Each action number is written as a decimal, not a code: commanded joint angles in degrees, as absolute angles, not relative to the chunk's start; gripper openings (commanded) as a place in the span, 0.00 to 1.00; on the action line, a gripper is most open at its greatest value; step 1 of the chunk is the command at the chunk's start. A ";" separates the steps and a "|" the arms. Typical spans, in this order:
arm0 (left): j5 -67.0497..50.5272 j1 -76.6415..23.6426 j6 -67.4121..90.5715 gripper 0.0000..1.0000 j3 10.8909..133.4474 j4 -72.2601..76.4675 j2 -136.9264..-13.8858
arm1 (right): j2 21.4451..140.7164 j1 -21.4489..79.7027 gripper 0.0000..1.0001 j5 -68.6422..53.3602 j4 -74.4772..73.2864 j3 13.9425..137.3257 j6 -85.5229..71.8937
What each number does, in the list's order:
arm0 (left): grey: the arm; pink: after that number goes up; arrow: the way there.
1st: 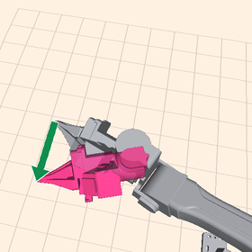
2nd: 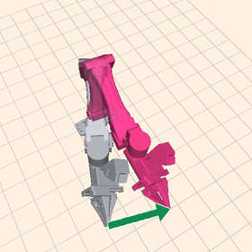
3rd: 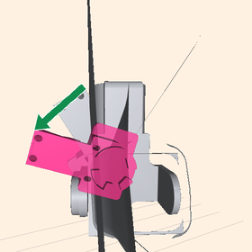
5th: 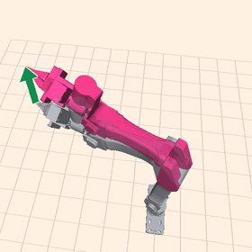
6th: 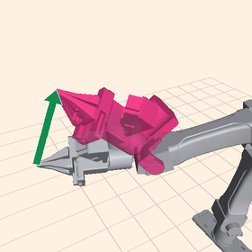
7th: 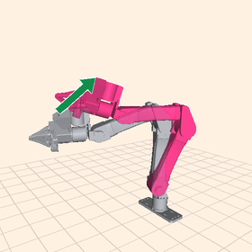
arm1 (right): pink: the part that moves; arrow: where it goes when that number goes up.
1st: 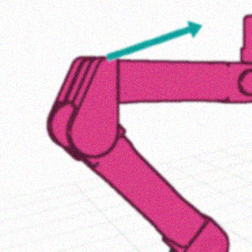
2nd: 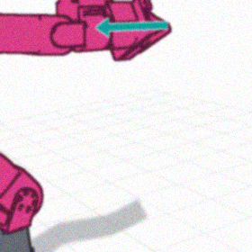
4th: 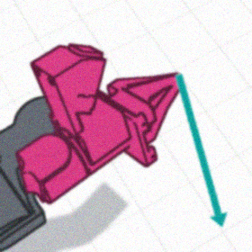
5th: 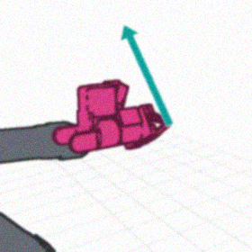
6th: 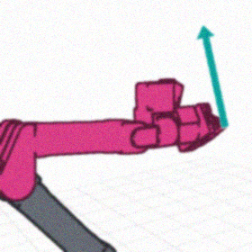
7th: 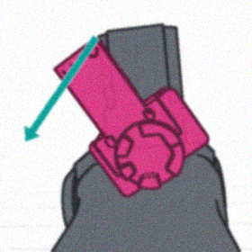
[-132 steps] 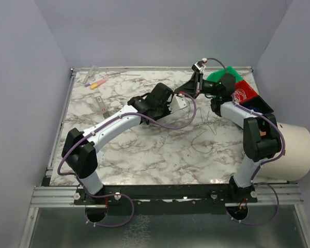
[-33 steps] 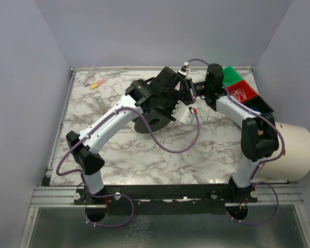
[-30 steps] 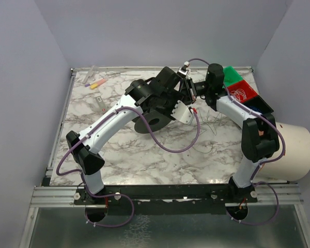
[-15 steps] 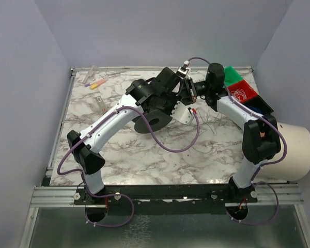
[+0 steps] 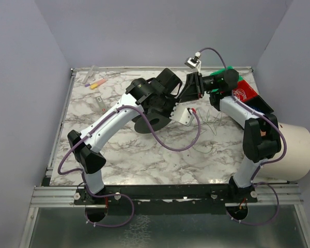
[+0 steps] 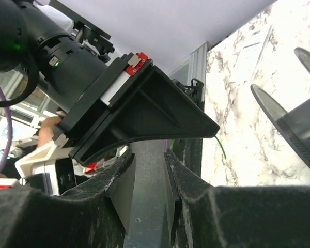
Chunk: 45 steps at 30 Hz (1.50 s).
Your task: Wrap the cables
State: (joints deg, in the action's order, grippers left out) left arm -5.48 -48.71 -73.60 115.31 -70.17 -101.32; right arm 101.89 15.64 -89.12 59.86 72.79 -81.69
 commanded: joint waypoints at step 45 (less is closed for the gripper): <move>-45.07 -34.01 -26.16 0.00 123.84 -80.11 -109.20 | 76.05 6.06 0.55 -74.39 -42.32 75.55 57.31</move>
